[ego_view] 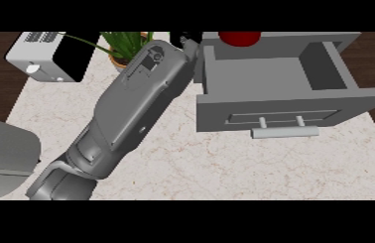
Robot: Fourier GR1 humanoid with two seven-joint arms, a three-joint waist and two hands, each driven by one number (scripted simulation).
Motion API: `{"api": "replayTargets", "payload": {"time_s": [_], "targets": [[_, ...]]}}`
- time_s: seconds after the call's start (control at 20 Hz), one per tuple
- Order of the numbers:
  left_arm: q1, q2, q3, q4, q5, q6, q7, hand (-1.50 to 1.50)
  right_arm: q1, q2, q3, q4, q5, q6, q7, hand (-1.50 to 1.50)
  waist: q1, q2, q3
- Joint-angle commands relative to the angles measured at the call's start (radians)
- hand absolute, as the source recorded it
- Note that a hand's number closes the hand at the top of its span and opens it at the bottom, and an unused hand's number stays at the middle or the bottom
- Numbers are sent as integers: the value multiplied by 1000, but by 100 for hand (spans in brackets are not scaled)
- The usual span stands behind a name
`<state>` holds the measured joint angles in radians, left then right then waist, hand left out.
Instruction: Pick up the can, place it into the drawer and close the drawer
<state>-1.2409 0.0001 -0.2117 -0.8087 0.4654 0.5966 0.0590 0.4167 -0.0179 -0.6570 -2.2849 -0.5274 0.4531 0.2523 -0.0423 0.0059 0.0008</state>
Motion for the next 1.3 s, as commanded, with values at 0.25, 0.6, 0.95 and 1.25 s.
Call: {"api": "replayTargets", "payload": {"time_s": [0.25, 0.6, 0.95, 1.25], "targets": [[-106, 0, -54, 184, 144, -22, -98, 150, -19, -3, -7, 14, 18, 10, 2, -150, -2, 4, 0], [-144, 0, -211, 231, 270, 83, -114, 150, -66, -32, -4, 22, 4, -15, 39, -150, -19, 5, 1], [-142, 0, -298, 283, 355, 123, -158, 150, -62, -9, 15, -13, -6, -21, 62, -150, -33, 8, 1], [-162, 0, -359, 317, 409, 159, -136, -150, -101, -48, -4, -18, -40, -46, 86, -150, -44, 11, 1]]}}
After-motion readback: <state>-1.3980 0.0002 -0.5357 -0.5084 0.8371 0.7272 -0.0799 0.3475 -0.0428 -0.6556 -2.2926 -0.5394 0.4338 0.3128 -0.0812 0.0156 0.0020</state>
